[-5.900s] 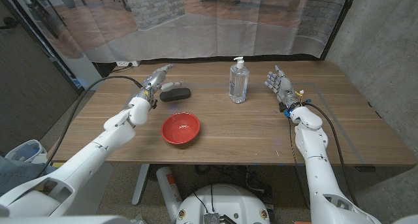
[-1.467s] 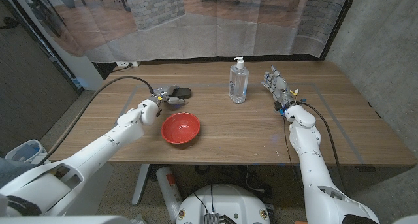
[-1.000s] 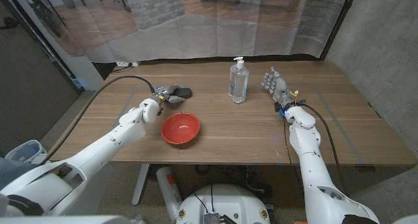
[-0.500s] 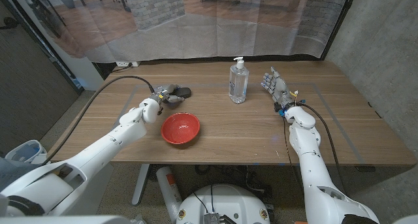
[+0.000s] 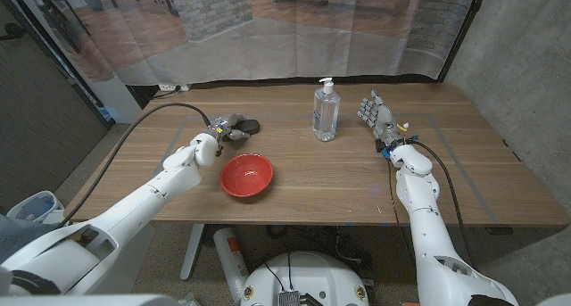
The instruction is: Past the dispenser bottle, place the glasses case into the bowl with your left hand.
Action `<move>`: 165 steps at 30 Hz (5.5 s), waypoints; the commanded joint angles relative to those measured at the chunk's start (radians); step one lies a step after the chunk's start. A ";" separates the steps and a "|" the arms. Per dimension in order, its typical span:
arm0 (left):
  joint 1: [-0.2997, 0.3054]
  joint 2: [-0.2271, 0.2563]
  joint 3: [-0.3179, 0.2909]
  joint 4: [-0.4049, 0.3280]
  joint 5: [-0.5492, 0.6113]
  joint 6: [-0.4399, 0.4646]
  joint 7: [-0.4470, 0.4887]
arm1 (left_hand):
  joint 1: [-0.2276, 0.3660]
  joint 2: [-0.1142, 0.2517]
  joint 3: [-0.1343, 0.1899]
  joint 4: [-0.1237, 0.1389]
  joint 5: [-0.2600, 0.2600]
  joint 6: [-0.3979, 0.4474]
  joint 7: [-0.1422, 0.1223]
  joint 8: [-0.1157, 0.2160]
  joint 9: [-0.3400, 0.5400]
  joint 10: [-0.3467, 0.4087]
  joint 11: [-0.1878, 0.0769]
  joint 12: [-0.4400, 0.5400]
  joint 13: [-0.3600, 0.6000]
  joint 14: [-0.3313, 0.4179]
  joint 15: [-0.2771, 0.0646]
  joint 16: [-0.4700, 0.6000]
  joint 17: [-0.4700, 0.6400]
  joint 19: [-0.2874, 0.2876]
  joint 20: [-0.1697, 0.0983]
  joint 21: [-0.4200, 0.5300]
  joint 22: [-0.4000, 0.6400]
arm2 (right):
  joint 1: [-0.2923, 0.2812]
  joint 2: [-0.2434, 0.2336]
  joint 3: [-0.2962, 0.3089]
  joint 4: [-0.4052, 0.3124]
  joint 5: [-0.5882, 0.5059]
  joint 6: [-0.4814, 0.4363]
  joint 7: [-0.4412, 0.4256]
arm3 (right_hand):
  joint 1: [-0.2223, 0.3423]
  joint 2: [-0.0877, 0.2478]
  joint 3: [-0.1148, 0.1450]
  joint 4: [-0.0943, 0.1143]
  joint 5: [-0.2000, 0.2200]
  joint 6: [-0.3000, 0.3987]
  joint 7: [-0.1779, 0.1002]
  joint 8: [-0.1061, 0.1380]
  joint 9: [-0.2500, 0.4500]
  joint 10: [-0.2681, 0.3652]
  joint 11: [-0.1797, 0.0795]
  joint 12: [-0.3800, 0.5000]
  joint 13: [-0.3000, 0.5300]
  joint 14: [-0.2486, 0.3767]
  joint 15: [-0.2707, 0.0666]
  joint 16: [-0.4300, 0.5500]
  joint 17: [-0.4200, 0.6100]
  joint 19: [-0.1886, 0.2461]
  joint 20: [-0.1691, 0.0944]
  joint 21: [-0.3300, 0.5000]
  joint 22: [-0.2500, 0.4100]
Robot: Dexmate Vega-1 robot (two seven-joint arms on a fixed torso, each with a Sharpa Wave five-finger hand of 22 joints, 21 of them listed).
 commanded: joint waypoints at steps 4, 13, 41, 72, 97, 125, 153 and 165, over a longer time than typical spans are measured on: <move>0.022 0.008 -0.033 -0.078 -0.011 0.023 0.001 | 0.030 0.039 0.031 -0.017 -0.007 0.005 0.000 0.006 0.006 0.012 -0.003 0.005 0.007 0.048 -0.034 0.007 0.004 0.233 -0.145 0.002 0.007 | -0.009 -0.003 -0.005 -0.017 0.007 0.008 0.001 | 0.003 0.012 0.000 -0.005 -0.004 0.007 0.001 0.003 0.004 0.007 0.004 0.001 0.003 0.013 -0.004 0.001 0.002 0.009 -0.010 -0.001 0.005; 0.041 0.009 -0.056 -0.105 -0.029 0.016 0.011 | 0.061 0.045 0.049 -0.022 -0.017 0.026 0.001 0.012 0.010 0.036 0.005 0.009 0.012 0.083 -0.045 0.011 0.005 0.269 -0.170 0.008 0.008 | -0.011 -0.006 -0.012 -0.024 0.006 0.009 0.003 | 0.004 0.012 -0.001 -0.005 -0.004 0.006 0.001 0.002 0.004 0.007 0.006 0.001 0.003 0.014 -0.003 0.001 0.002 0.011 -0.009 -0.003 0.005; 0.119 0.038 -0.153 -0.209 -0.108 -0.045 0.022 | 0.085 0.045 0.066 -0.015 -0.026 0.051 0.004 0.018 0.017 0.060 0.005 0.011 0.019 0.106 -0.043 0.005 0.008 0.280 -0.180 0.000 0.008 | -0.041 -0.015 -0.021 -0.091 0.014 -0.009 -0.005 | 0.005 0.015 -0.003 -0.007 -0.006 0.007 0.002 0.002 0.004 0.008 0.004 0.001 0.003 0.014 -0.004 0.000 0.002 0.015 -0.009 -0.010 0.006; 0.232 0.075 -0.262 -0.282 -0.176 -0.169 0.047 | 0.079 0.042 0.070 -0.002 -0.029 0.071 0.001 0.021 0.020 0.081 -0.008 0.010 0.025 0.121 -0.040 -0.004 0.008 0.268 -0.177 -0.014 0.011 | -0.034 -0.016 -0.024 -0.091 0.005 -0.025 -0.018 | 0.006 0.016 -0.006 -0.009 -0.007 0.006 0.003 0.002 0.004 0.009 0.006 0.001 0.003 0.015 -0.005 0.000 0.002 0.018 -0.010 -0.018 0.006; 0.352 0.110 -0.350 -0.370 -0.191 -0.245 0.044 | 0.070 0.039 0.071 0.006 -0.029 0.065 -0.007 0.010 0.018 0.061 -0.002 -0.006 0.029 0.100 -0.035 -0.022 0.008 0.244 -0.174 -0.031 0.012 | -0.040 -0.012 -0.024 -0.102 0.006 -0.039 -0.029 | 0.008 0.018 -0.007 -0.012 -0.007 0.006 0.003 0.002 0.004 0.014 0.006 0.003 0.003 0.019 -0.004 0.000 0.002 0.024 -0.011 -0.023 0.006; 0.433 0.093 -0.425 -0.396 -0.266 -0.389 -0.005 | 0.069 0.039 0.076 0.007 -0.029 0.079 -0.008 0.008 0.016 0.069 -0.007 -0.010 0.030 0.106 -0.034 -0.024 0.010 0.246 -0.177 -0.037 0.012 | -0.051 -0.020 -0.029 -0.138 -0.002 -0.060 -0.027 | 0.009 0.020 -0.009 -0.013 -0.008 0.007 0.003 0.002 0.004 0.019 0.004 0.004 0.003 0.023 -0.005 0.001 0.002 0.028 -0.011 -0.028 0.007; 0.538 0.085 -0.496 -0.425 -0.277 -0.522 -0.024 | 0.062 0.040 0.078 0.012 -0.030 0.091 -0.006 0.006 0.015 0.083 -0.003 -0.009 0.035 0.122 -0.032 -0.022 0.012 0.258 -0.178 -0.039 0.012 | -0.046 -0.018 -0.038 -0.123 -0.002 -0.046 -0.022 | 0.010 0.022 -0.011 -0.015 -0.009 0.009 0.004 0.003 0.004 0.020 0.005 0.003 0.003 0.024 -0.005 0.001 0.002 0.032 -0.010 -0.033 0.007; 0.577 0.070 -0.524 -0.432 -0.282 -0.564 -0.036 | 0.060 0.040 0.080 0.013 -0.030 0.095 -0.006 0.006 0.015 0.086 -0.004 -0.010 0.036 0.123 -0.032 -0.023 0.012 0.259 -0.177 -0.042 0.012 | -0.041 -0.018 -0.041 -0.125 -0.002 -0.048 -0.020 | 0.010 0.023 -0.011 -0.015 -0.010 0.008 0.003 0.002 0.004 0.018 0.003 0.002 0.003 0.025 -0.005 0.000 0.002 0.033 -0.010 -0.035 0.007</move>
